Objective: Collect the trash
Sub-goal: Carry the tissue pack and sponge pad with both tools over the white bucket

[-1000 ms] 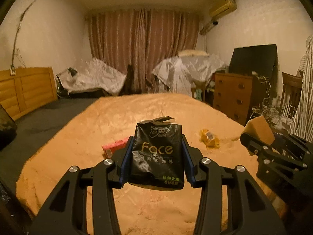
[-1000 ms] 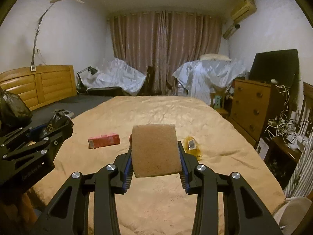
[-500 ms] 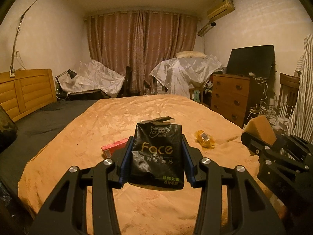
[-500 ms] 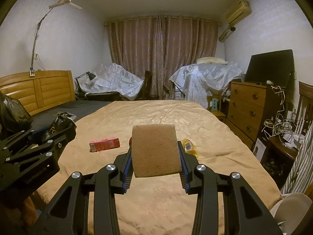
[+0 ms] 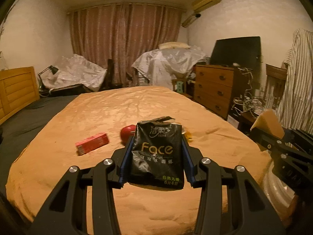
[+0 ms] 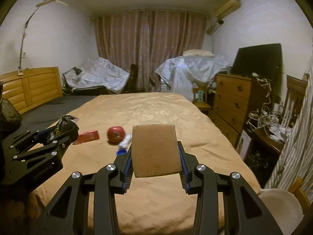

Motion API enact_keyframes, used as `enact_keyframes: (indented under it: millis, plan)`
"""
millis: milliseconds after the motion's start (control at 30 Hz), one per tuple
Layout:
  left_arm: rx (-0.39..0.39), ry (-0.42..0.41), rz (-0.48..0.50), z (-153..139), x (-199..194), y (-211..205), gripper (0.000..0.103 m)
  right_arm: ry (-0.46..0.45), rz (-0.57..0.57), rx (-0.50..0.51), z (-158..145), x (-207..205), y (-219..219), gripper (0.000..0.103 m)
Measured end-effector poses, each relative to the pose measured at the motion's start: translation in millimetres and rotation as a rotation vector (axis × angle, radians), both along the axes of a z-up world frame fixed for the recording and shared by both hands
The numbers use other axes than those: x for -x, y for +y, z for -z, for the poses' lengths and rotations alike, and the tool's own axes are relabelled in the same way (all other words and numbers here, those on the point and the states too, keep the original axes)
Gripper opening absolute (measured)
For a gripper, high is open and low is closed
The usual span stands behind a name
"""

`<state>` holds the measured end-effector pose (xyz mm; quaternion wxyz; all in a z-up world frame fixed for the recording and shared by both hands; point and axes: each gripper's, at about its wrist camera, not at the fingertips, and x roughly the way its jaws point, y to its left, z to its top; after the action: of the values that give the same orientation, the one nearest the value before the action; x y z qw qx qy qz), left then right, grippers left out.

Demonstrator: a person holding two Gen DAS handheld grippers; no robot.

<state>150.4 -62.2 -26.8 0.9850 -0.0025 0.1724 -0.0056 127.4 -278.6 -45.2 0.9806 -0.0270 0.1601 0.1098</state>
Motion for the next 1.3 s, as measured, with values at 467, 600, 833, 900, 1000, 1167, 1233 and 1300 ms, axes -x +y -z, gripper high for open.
enact_keyframes:
  millis: [467, 600, 833, 900, 1000, 1167, 1233, 1300]
  plan:
    - [-0.012, 0.009, 0.182, -2.6, -6.9, -80.4, 0.043, 0.030, 0.158, 0.012, -11.5, 19.2, -128.5, 0.041]
    - [-0.007, 0.022, 0.266, -3.0, -7.1, -112.6, 0.043, 0.053, 0.205, 0.001, -13.9, 26.6, -162.7, 0.041]
    - [-0.011, 0.058, 0.413, -1.4, -8.1, -174.8, 0.043, 0.115, 0.289, -0.027, -14.7, 40.8, -228.5, 0.041]
    - [-0.012, 0.076, 0.456, 1.2, -7.4, -191.4, 0.043, 0.136, 0.311, -0.034, -13.2, 47.4, -251.5, 0.041]
    - [-0.019, 0.110, 0.526, 6.0, -7.2, -218.7, 0.043, 0.176, 0.336, -0.056, -10.5, 52.0, -283.5, 0.041]
    - [-0.016, 0.193, 0.627, 16.9, -11.0, -253.3, 0.043, 0.266, 0.364, -0.077, -1.9, 50.6, -332.8, 0.041]
    - [-0.013, 0.241, 0.657, 23.7, -15.1, -265.2, 0.043, 0.302, 0.366, -0.076, 3.0, 47.6, -344.4, 0.041]
    - [-0.018, 0.279, 0.675, 30.2, -18.5, -275.0, 0.043, 0.354, 0.364, -0.095, 12.1, 42.4, -360.9, 0.041]
